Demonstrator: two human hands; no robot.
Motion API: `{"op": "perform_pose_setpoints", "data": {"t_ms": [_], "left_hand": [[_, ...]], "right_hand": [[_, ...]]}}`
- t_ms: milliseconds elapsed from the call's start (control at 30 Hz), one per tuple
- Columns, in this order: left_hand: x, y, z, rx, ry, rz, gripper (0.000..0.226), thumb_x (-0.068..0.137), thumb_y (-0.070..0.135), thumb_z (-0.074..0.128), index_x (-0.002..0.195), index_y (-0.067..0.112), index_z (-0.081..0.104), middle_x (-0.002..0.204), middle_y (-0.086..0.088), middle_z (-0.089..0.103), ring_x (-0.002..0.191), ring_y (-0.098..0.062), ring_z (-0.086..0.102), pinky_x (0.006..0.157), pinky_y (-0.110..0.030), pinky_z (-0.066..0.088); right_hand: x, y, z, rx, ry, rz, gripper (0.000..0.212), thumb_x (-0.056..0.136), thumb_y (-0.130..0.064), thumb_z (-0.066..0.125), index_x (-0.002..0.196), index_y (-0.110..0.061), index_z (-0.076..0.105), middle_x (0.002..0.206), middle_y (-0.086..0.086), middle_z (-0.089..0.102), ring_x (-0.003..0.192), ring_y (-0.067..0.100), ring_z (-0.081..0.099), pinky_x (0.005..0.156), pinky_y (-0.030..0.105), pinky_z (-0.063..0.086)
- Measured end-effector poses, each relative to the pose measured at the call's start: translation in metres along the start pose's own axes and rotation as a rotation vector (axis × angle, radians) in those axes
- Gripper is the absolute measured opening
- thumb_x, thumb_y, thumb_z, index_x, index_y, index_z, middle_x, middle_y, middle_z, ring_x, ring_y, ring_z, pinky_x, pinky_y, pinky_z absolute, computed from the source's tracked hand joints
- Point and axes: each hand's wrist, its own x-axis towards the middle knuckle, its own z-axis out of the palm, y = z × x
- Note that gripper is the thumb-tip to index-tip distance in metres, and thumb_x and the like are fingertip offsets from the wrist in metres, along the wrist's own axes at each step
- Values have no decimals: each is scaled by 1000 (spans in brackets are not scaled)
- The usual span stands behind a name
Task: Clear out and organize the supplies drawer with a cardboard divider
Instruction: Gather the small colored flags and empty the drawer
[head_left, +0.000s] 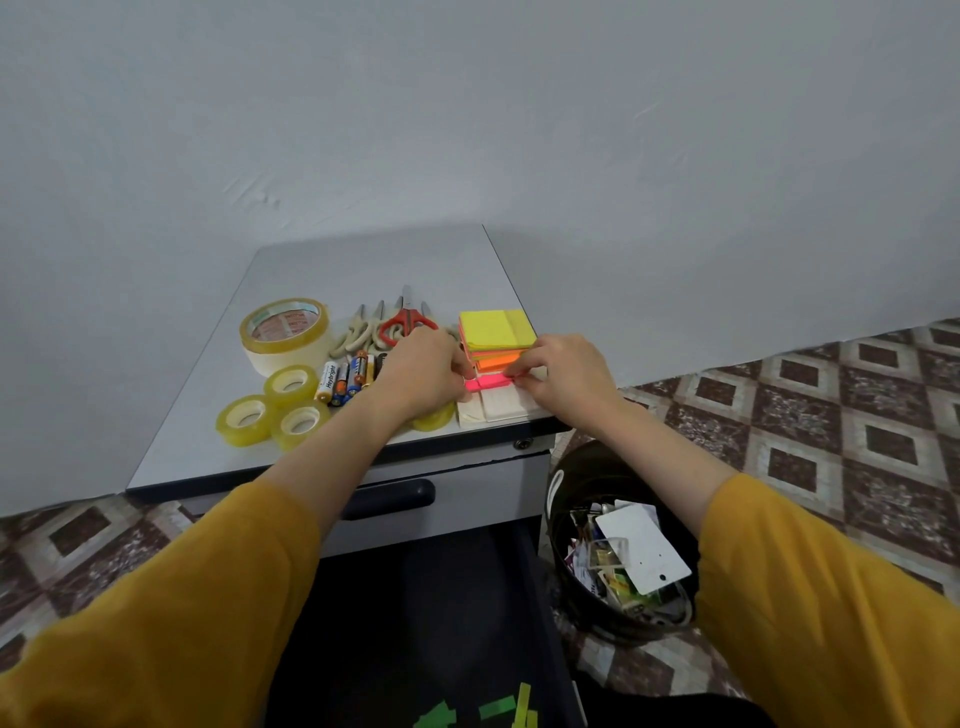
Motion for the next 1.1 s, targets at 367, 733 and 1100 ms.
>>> {"op": "perform_pose_setpoints", "data": {"t_ms": [367,733,1100], "left_hand": [[1,4,2,-27,14,-51,20,72,24,79,89,13,75,74,5,61,79,-13,59,76,-30,50],[3,5,5,-131,48,-2,20,84,4,61,100,9,73,86,-2,69,66,-3,50,71,-18,40],[3,3,13,-177,83,-9,22,70,18,78,84,20,61,71,4,66,81,-13,64,79,-29,50]], "right_hand": [[-2,-4,0,2,23,49,24,92,-20,54,108,-27,71,110,1,65,105,23,56,79,28,41],[-1,-5,0,22,14,58,24,90,-18,55,106,-23,72,109,3,66,103,24,57,79,29,42],[-2,-5,-1,100,47,82,20,87,-16,60,103,-17,72,105,1,70,103,22,60,83,29,44]]}}
